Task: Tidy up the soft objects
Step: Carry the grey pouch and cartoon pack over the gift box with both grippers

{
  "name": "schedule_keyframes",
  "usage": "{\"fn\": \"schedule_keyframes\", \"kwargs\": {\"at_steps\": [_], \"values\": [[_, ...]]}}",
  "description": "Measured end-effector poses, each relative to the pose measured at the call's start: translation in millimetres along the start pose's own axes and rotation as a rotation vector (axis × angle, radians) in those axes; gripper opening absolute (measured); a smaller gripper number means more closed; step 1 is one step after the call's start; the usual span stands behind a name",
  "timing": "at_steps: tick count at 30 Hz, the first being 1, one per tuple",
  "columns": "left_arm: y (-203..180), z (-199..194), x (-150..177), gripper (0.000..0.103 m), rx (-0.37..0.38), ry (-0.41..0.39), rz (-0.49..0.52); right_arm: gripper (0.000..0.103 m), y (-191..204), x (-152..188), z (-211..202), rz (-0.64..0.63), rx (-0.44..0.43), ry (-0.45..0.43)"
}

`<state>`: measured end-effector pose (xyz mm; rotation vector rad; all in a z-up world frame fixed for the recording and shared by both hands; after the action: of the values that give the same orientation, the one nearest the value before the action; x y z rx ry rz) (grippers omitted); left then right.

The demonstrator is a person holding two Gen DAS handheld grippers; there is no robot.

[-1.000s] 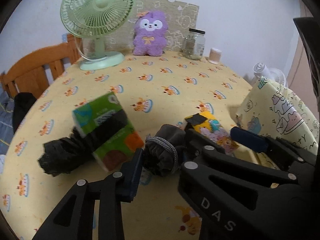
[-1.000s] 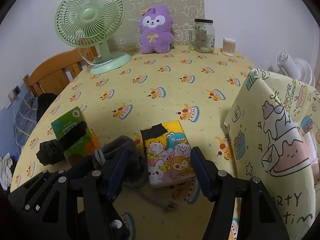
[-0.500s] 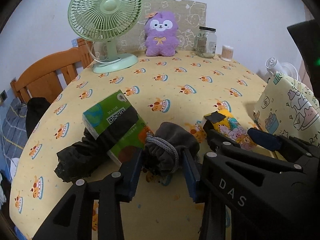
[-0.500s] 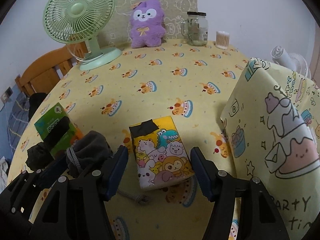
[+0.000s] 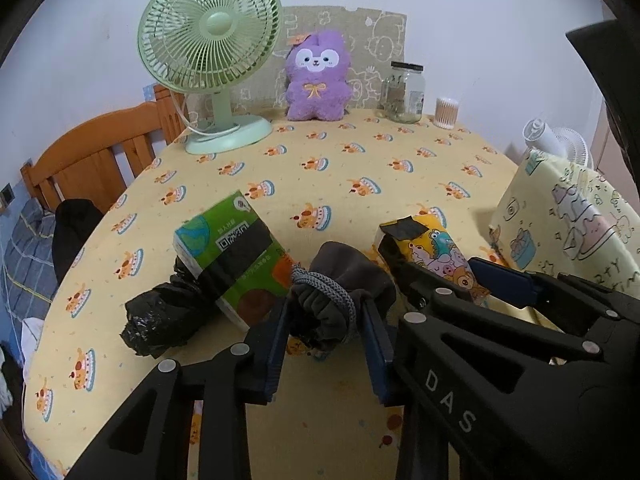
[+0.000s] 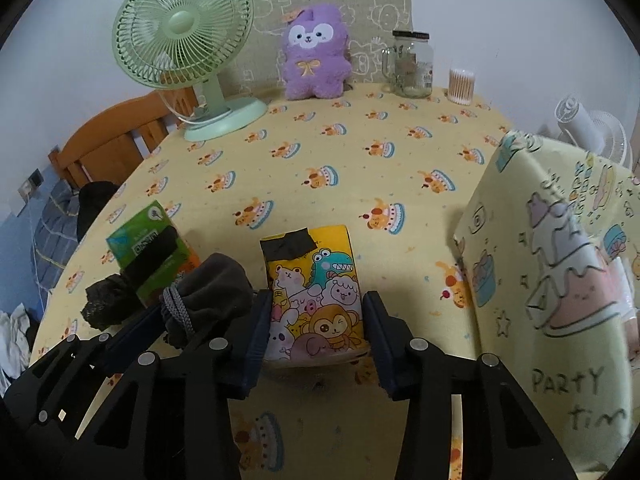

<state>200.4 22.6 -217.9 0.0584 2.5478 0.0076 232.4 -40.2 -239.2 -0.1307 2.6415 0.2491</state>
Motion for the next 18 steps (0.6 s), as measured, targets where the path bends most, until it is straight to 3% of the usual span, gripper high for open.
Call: {"fn": "schedule_keyframes", "kwargs": {"at_steps": [18], "values": [[-9.3, -63.1, -16.0, 0.035, 0.027, -0.094, 0.003, 0.049, 0.7, -8.3, -70.4, -0.012, 0.02, -0.108]]}}
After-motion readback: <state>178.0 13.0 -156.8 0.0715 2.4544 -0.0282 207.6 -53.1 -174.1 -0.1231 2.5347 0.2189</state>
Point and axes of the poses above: each gripper's, at about its wrist camera, not at the fingertips, and z roughly the way its jaws point, y to its left, x to its underside, the point moved 10 cm from there along z, roughly the way its jaws point, and after that the axes turned 13 degrees about y, right-handed, at the moved point
